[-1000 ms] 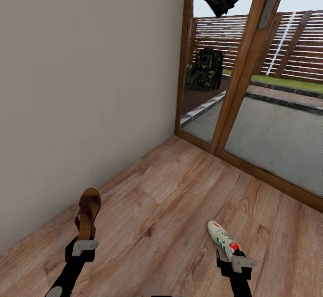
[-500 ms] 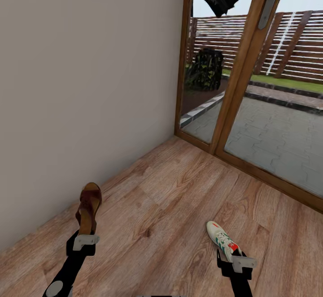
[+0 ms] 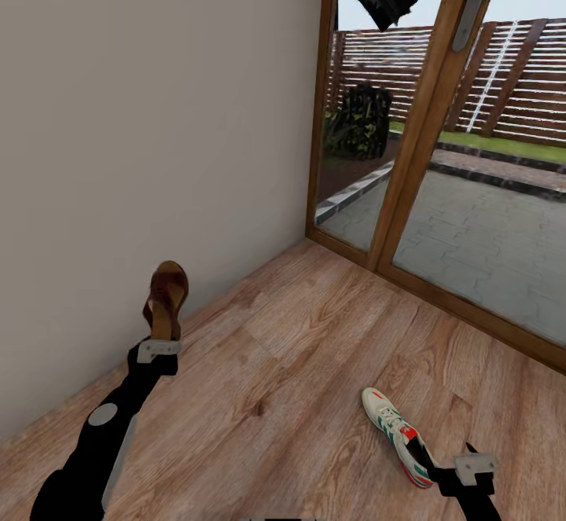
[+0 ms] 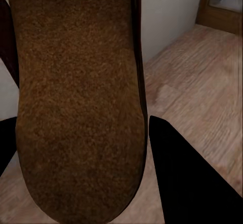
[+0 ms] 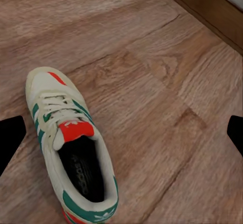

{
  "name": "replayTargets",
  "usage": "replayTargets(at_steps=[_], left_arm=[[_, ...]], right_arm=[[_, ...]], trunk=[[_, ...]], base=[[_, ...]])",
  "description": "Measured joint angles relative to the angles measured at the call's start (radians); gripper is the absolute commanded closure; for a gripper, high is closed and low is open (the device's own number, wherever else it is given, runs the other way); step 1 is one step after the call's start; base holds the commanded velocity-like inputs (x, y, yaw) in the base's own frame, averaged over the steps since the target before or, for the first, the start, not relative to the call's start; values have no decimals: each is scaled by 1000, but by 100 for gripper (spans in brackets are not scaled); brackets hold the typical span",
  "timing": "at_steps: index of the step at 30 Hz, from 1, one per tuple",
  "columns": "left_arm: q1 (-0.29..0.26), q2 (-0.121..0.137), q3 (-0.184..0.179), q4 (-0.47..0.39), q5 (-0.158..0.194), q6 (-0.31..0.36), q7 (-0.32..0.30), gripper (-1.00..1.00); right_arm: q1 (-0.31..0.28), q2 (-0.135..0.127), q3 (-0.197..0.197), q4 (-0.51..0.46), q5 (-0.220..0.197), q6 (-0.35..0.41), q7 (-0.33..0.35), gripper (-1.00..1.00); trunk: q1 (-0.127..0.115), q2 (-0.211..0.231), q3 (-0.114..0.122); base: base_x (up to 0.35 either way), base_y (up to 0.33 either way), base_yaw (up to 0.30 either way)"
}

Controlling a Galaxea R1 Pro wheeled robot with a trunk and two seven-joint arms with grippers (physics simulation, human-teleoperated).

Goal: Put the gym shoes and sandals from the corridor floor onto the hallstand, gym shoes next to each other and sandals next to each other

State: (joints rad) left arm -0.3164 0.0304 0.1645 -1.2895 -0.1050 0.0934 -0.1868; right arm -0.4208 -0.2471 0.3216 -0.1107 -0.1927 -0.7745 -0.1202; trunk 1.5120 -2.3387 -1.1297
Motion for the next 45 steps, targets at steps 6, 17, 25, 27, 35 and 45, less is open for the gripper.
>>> replayTargets(at_steps=[6,17,25,27,35,45], left_arm=[[-162,-2,-69,-66,12,201,-42,100],[-243,-4,-267,-105,6,310,-303,100],[-239,-3,-301,-133,2,320,-315,100],[-241,-4,-304,-134,3,320,-315,100],[-239,-2,-315,-134,-1,320,-316,100],[-237,-2,-315,-133,-1,319,-314,100]], right_arm=[[0,-60,2,-4,3,1,166,-100],[-1,-77,6,-10,117,4,180,-100],[-1,-75,7,-123,157,33,178,-100],[-1,-75,7,-168,158,110,179,-100],[0,-78,0,-244,155,236,181,-100],[0,-78,-2,-243,153,237,179,-100]], trunk=[[0,0,0],[0,0,0],[0,0,0],[4,-7,-3],[34,-63,-28],[73,-133,-60]], base=[[0,0,0],[0,0,0],[0,0,0],[0,0,0],[0,0,0],[0,0,0]])
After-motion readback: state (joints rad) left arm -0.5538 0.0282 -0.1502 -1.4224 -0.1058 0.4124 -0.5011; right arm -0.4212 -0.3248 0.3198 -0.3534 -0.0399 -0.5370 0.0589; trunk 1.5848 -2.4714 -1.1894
